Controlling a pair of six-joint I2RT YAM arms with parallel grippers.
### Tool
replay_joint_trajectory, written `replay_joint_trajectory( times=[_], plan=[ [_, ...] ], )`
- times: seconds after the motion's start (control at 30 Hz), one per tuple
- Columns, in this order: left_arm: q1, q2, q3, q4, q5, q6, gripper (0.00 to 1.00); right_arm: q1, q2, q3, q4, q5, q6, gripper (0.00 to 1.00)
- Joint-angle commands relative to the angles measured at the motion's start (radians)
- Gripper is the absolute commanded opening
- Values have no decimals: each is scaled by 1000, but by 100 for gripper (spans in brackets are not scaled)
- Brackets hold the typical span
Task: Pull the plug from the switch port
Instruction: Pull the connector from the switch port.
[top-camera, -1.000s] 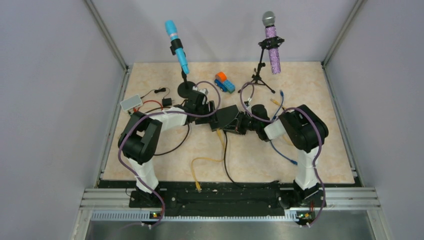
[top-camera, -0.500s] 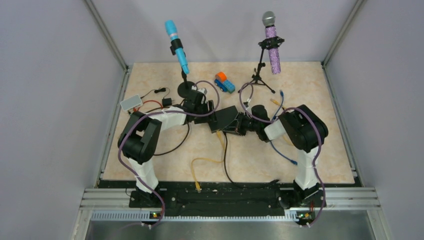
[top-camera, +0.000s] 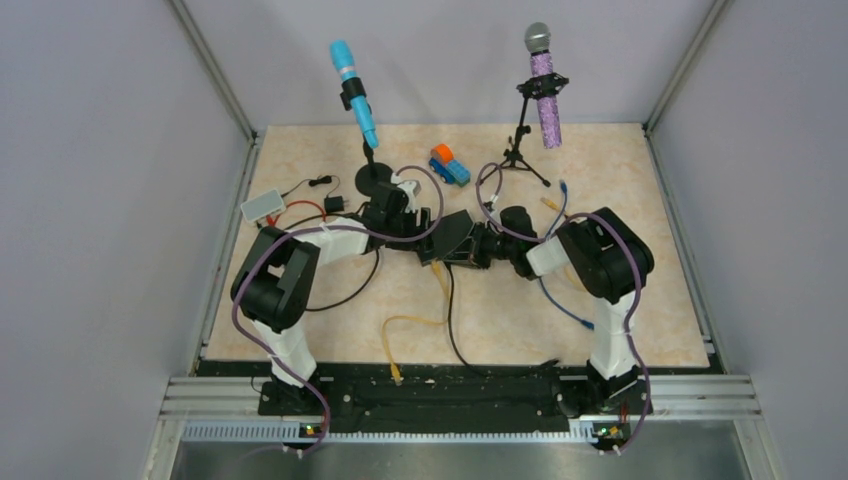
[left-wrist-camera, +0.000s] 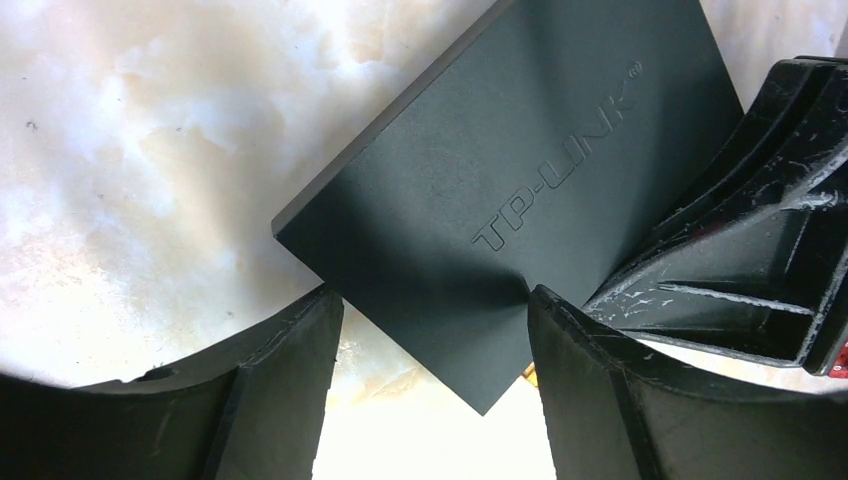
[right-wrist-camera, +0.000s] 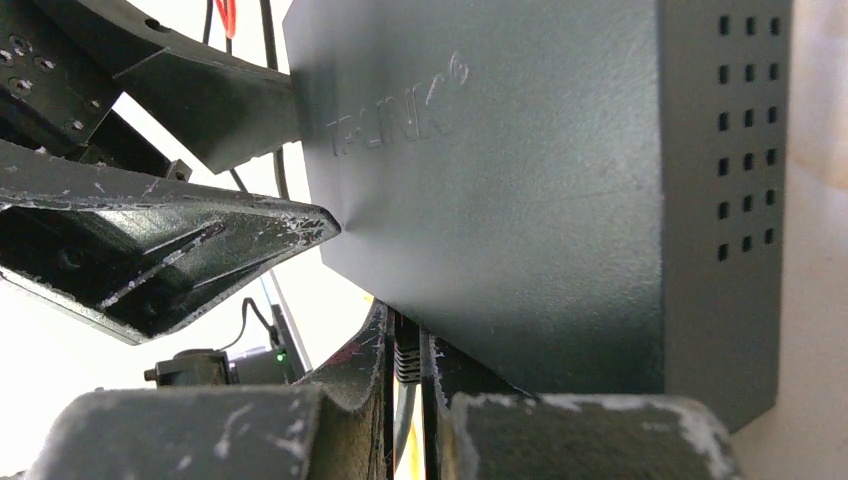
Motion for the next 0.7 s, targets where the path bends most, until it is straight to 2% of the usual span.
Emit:
replay_joint_trajectory(
  times=[0.0,0.2,0.33,0.43,0.6,0.67],
  plan=[
    [-11,-5,-41,49,101,-49,73,9,71,11,-91,19,3,0],
    [-17,47,-49,45,26,-164,66,9,67,1,-98,17,-2,0],
    [-9,67,-38,-17,-53,-173,63,9,59,-1,-162,-21,-54,0],
    [0,91,-22,-49,-56,-178,62,9,37,-26,-168,-36,-82,0],
    [10,106,-17,-61,-62,-187,60,7,38,-107,93,-151,-3,0],
    [14,112,-15,-65,-60,-185,60,7,63,-108,142,-170,44,0]
  ],
)
